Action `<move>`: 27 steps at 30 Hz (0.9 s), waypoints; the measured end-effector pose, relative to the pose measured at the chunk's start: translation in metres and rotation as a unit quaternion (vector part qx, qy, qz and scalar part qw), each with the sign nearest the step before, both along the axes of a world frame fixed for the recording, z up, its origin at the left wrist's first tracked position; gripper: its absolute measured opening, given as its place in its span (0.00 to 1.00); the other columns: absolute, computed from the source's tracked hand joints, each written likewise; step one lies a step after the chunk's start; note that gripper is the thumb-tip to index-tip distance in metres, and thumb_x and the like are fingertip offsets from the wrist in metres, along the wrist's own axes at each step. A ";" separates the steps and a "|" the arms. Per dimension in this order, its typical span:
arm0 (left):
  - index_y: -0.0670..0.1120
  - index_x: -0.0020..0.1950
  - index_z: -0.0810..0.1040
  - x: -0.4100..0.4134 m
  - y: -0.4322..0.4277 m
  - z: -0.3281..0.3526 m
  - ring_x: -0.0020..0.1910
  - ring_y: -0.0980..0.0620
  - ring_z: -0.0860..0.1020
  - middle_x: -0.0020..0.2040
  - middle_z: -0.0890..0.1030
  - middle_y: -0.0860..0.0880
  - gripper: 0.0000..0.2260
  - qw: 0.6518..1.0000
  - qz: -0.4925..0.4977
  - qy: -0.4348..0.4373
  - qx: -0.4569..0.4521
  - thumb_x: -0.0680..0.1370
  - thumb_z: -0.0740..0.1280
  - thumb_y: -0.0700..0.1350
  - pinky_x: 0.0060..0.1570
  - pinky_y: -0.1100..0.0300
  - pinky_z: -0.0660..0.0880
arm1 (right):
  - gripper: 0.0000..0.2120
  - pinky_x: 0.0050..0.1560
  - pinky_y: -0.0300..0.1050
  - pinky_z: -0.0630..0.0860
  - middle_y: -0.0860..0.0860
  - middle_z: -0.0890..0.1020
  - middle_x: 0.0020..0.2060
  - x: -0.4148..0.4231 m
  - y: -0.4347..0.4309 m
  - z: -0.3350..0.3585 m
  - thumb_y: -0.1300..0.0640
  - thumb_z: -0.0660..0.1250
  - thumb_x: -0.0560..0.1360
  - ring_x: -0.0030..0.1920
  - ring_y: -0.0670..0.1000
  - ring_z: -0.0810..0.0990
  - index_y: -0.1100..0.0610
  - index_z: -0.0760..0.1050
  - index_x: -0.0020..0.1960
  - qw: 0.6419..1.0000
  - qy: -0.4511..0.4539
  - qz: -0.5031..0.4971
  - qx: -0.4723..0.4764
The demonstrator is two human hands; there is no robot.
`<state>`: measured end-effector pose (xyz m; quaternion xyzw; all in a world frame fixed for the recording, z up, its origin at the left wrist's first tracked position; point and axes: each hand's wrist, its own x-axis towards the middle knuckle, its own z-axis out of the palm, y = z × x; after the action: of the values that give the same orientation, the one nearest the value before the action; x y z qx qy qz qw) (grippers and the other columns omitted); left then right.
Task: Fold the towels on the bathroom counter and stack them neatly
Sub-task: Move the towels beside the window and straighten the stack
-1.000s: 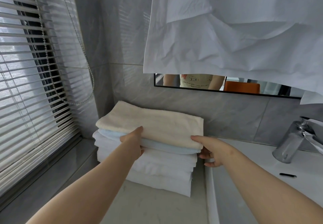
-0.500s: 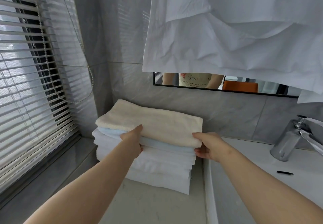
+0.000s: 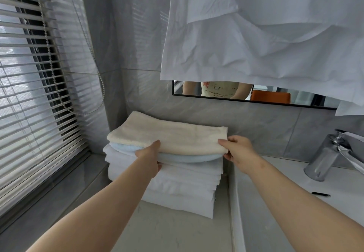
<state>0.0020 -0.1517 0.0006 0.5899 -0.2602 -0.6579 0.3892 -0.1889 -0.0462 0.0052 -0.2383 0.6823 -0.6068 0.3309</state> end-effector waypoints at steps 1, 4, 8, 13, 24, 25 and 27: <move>0.49 0.69 0.62 -0.001 0.000 -0.001 0.58 0.43 0.74 0.65 0.70 0.44 0.29 1.000 -0.001 -0.001 -0.004 0.73 0.71 0.52 0.55 0.54 0.74 | 0.08 0.31 0.40 0.71 0.54 0.76 0.37 -0.001 0.001 -0.004 0.64 0.68 0.74 0.37 0.49 0.75 0.58 0.71 0.38 1.000 0.010 -0.002 0.010; 0.49 0.69 0.61 -0.002 0.002 -0.004 0.58 0.43 0.74 0.65 0.70 0.44 0.28 1.000 -0.004 -0.008 -0.014 0.74 0.70 0.52 0.57 0.53 0.74 | 0.10 0.36 0.44 0.75 0.58 0.76 0.40 -0.001 0.005 -0.028 0.65 0.69 0.73 0.38 0.52 0.75 0.60 0.69 0.37 0.996 -0.031 0.006 0.079; 0.49 0.70 0.60 -0.001 0.001 -0.005 0.59 0.43 0.73 0.65 0.69 0.44 0.28 1.000 -0.003 -0.002 -0.018 0.75 0.69 0.52 0.59 0.52 0.74 | 0.07 0.34 0.44 0.73 0.57 0.76 0.37 0.007 0.005 -0.033 0.60 0.67 0.76 0.36 0.52 0.75 0.60 0.71 0.42 0.990 -0.079 0.021 0.113; 0.50 0.70 0.60 -0.001 0.000 -0.003 0.60 0.43 0.74 0.66 0.69 0.44 0.29 1.000 -0.001 0.000 -0.010 0.75 0.69 0.52 0.58 0.52 0.74 | 0.08 0.31 0.41 0.71 0.55 0.75 0.35 0.005 0.004 -0.022 0.57 0.67 0.75 0.33 0.50 0.73 0.58 0.70 0.42 0.988 -0.088 0.025 0.128; 0.51 0.68 0.65 0.009 -0.011 -0.003 0.49 0.46 0.75 0.62 0.73 0.46 0.28 0.999 0.009 0.042 -0.003 0.72 0.72 0.52 0.54 0.54 0.76 | 0.11 0.31 0.40 0.75 0.53 0.75 0.36 0.011 0.006 -0.011 0.51 0.71 0.72 0.35 0.49 0.74 0.57 0.74 0.44 0.978 -0.178 0.061 0.091; 0.51 0.68 0.64 0.010 -0.013 -0.003 0.51 0.46 0.75 0.63 0.73 0.46 0.29 0.999 0.015 0.046 -0.002 0.72 0.73 0.52 0.55 0.54 0.76 | 0.10 0.33 0.41 0.77 0.53 0.77 0.38 0.012 0.005 -0.010 0.52 0.71 0.73 0.37 0.50 0.76 0.57 0.74 0.46 0.976 -0.192 0.065 0.073; 0.52 0.70 0.62 0.010 -0.018 -0.002 0.57 0.44 0.75 0.64 0.71 0.45 0.31 0.998 0.035 0.053 -0.004 0.72 0.73 0.52 0.58 0.51 0.75 | 0.08 0.39 0.45 0.77 0.54 0.78 0.40 0.012 0.002 -0.010 0.55 0.69 0.74 0.40 0.52 0.77 0.58 0.74 0.48 0.976 -0.200 0.067 0.057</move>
<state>0.0124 -0.1694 -0.0013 0.5612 -0.2208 -0.6735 0.4275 -0.1764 -0.0443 -0.0047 -0.1378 0.6182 -0.5789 0.5136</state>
